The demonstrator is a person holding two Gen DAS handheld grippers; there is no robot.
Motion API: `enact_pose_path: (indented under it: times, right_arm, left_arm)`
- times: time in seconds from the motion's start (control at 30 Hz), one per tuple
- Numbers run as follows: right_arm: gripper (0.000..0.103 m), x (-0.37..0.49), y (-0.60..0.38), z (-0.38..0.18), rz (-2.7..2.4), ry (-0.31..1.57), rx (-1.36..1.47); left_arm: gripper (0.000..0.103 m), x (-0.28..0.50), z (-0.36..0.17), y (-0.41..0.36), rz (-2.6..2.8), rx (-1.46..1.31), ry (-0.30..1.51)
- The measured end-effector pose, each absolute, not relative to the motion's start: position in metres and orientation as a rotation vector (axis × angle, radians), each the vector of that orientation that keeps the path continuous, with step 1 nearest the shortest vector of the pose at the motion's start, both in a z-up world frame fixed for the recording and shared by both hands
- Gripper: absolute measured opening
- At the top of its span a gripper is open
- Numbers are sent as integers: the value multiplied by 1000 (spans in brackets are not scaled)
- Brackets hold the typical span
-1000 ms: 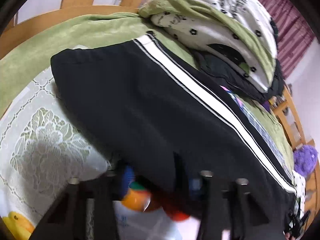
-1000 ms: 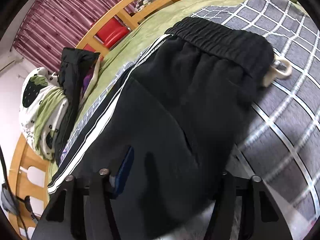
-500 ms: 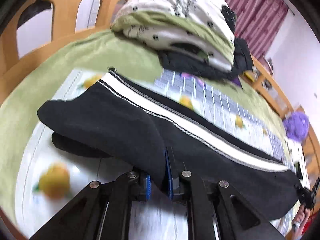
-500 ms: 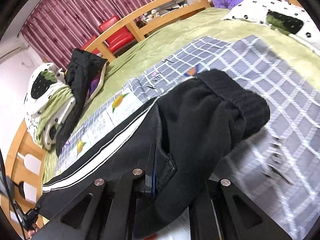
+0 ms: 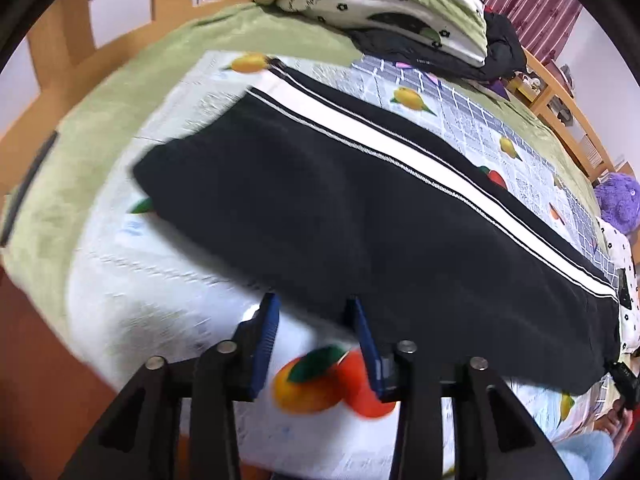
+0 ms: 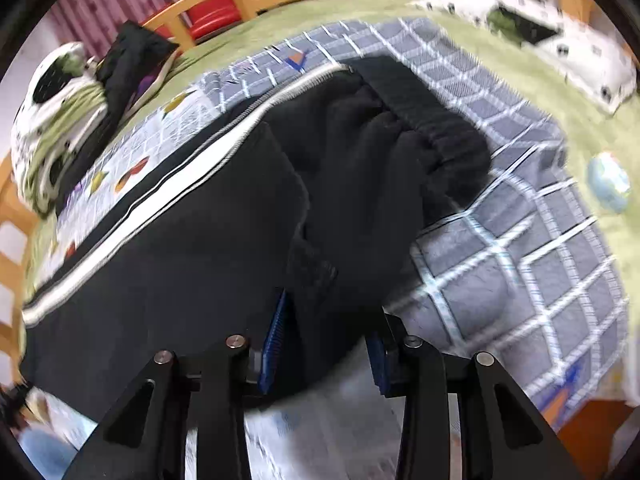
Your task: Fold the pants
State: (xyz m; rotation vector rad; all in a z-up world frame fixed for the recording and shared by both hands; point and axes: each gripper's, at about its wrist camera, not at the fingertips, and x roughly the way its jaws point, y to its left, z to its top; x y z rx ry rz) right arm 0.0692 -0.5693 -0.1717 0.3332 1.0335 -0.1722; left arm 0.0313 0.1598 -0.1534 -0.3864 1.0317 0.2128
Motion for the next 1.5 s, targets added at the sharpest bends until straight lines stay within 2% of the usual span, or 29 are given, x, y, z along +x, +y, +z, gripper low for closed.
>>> enact_pose_path:
  times: [0.1,0.2,0.43,0.6,0.83,1.03,1.07,1.1,1.13,1.3,1.4,1.43,1.5]
  right_arm:
    - [39,56,-561,-145,-196,990,232]
    - [52,53,-551,-118,-180,928,172]
    - [55,118,-506,-102,-60,847,151]
    - [55,175,-466,-116,36,876,125]
    - [60,250,-407,-149,219,900,-39]
    - [60,296,-388,-197,348,1096,-161]
    - [57,295,-387,-199,361,1087,-180]
    - [33,294,-386,-199,373,1082,-196]
    - [13,292,-385,-199,379,1085,-211]
    - [4,277,-376,-197,376,1040,-296]
    - [3,272,-386,-185,369,990,-229]
    - [3,271,-390,-181,368,969,-195]
    - [3,268,-396,-172,362,930,-146]
  left_arm:
    - [45,13,-138,164,221,-343,1007]
    - [48,12,-124,163,243,-257,975]
    - [48,58,-100,161,213,-242,921]
    - [48,94,-98,157,227,-182,902]
    - [48,140,-113,172,200,-264,909]
    - [48,170,-125,193,239,-253,905]
    - [48,175,-128,197,234,-257,913]
    - [48,179,-130,200,236,-255,918]
    - [48,187,-134,204,253,-231,926]
    - [48,216,-149,228,341,-218,935]
    - [47,228,-163,247,354,-286,956]
    - [35,230,-166,249,342,-300,954]
    - [25,229,-166,251,332,-287,928]
